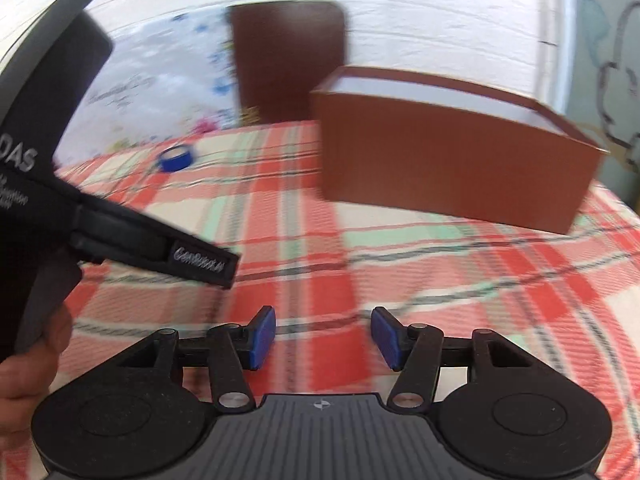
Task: Organize objects
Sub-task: 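Move the right gripper back over the table to the blue tape roll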
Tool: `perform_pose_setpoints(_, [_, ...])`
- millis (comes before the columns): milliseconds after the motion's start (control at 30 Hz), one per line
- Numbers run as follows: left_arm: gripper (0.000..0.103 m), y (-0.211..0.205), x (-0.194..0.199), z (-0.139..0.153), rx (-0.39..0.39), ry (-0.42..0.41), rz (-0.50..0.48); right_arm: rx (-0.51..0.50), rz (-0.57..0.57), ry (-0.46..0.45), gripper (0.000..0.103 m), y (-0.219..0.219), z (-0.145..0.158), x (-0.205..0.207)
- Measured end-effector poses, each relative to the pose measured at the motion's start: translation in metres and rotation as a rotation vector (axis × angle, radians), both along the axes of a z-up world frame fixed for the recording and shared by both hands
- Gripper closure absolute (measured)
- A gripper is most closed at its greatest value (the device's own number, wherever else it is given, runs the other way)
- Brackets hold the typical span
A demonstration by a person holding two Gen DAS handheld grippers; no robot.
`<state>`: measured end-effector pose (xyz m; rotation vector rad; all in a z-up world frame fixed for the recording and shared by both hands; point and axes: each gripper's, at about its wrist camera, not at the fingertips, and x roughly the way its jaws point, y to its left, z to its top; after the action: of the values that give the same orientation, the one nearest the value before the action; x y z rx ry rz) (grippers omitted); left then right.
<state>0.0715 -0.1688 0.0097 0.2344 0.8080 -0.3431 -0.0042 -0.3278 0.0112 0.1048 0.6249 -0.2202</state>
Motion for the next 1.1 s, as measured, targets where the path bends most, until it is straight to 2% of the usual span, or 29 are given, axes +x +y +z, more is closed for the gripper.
perform_pose_setpoints(333, [0.043, 0.087, 0.016, -0.003, -0.031, -0.009, 0.164, -0.016, 0.21, 0.045, 0.048, 0.068, 0.005, 0.038])
perform_pose_setpoints(500, [0.042, 0.13, 0.031, -0.002, -0.025, -0.023, 0.254, -0.036, 0.302, 0.035, 0.049, 0.106, 0.003, 0.062])
perform_pose_setpoints(700, [0.031, 0.176, 0.062, -0.005, 0.019, -0.065, 0.355, -0.044, 0.311, 0.016, 0.042, 0.126, 0.002, 0.103])
perform_pose_setpoints(833, [0.02, 0.2, 0.088, -0.008, 0.027, -0.094, 0.414, -0.054, 0.288, 0.005, 0.041, 0.132, 0.0, 0.134])
perform_pose_setpoints(900, [0.015, 0.207, 0.098, -0.011, 0.039, -0.131, 0.425, -0.069, 0.287, -0.003, 0.041, 0.134, 0.0, 0.146])
perform_pose_setpoints(967, [0.006, 0.21, 0.105, -0.017, 0.073, -0.197, 0.426, -0.07, 0.277, -0.01, 0.039, 0.135, 0.0, 0.157])
perform_pose_setpoints(1100, [0.004, 0.223, 0.121, -0.02, -0.001, -0.19, 0.444, -0.053, 0.246, -0.016, 0.033, 0.131, -0.001, 0.175])
